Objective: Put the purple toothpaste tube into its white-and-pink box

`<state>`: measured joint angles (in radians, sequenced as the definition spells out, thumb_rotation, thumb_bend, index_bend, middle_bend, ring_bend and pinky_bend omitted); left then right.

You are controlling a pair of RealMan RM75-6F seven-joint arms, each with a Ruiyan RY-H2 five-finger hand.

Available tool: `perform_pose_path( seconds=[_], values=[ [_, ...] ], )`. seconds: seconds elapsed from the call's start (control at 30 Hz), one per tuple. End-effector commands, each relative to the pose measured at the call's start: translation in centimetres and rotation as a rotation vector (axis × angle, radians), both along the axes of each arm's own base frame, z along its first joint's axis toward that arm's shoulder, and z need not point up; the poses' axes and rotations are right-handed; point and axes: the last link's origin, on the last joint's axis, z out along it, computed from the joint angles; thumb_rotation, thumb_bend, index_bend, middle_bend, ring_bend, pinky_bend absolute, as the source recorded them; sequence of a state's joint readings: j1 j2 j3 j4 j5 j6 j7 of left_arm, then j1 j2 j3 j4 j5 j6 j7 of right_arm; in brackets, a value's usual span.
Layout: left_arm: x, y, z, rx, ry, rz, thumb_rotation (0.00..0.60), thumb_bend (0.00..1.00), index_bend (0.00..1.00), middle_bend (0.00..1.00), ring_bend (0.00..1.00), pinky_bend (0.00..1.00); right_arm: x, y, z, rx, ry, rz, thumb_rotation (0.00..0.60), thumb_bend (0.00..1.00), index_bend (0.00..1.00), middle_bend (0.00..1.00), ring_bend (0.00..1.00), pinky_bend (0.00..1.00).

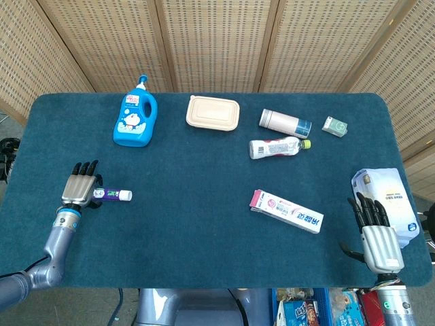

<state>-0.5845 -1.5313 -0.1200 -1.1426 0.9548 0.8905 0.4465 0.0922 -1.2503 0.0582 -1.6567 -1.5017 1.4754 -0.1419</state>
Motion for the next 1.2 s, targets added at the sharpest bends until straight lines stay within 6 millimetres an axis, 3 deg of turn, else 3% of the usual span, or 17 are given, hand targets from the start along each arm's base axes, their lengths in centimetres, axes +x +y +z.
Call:
perform_pose_path(
  seconds=[0.03, 0.3, 0.47, 0.57, 0.63, 0.73, 1.2],
  values=[
    [-0.16, -0.02, -0.15, -0.003, 0.000, 0.007, 0.600, 0.22, 0.44, 0.00, 0.00, 0.00, -0.01, 0.02, 0.07, -0.004, -0.002, 0.001, 0.600, 0.24, 0.00, 0.00, 0.00, 0.00],
    [-0.52, 0.05, -0.34, 0.012, -0.005, 0.011, 0.600, 0.22, 0.52, 0.00, 0.00, 0.00, 0.04, 0.05, 0.10, -0.009, -0.012, 0.008, 0.600, 0.24, 0.00, 0.00, 0.00, 0.00],
    [-0.60, 0.11, -0.44, 0.034, -0.015, 0.008, 0.600, 0.28, 0.58, 0.01, 0.00, 0.00, 0.01, 0.12, 0.14, -0.011, -0.012, 0.006, 0.600, 0.24, 0.00, 0.00, 0.00, 0.00],
    [-0.55, 0.13, -0.37, 0.070, -0.029, -0.011, 0.600, 0.31, 0.64, 0.16, 0.07, 0.11, -0.03, 0.13, 0.07, -0.008, -0.010, 0.002, 0.600, 0.24, 0.00, 0.00, 0.00, 0.00],
    [-0.47, 0.19, -0.27, 0.098, -0.039, -0.031, 0.600, 0.35, 0.69, 0.33, 0.20, 0.23, -0.02, 0.11, 0.07, -0.008, -0.010, 0.001, 0.600, 0.24, 0.00, 0.00, 0.00, 0.00],
    [-0.40, 0.23, -0.15, 0.132, -0.061, -0.059, 0.600, 0.38, 0.76, 0.45, 0.30, 0.30, -0.04, 0.12, 0.07, -0.009, -0.009, -0.001, 0.600, 0.24, 0.00, 0.00, 0.00, 0.00],
    [-0.04, 0.35, -0.13, 0.183, -0.085, -0.135, 0.600, 0.41, 0.89, 0.62, 0.44, 0.41, -0.10, 0.14, 0.03, -0.009, -0.005, -0.006, 0.600, 0.24, 0.00, 0.00, 0.00, 0.00]
  ],
)
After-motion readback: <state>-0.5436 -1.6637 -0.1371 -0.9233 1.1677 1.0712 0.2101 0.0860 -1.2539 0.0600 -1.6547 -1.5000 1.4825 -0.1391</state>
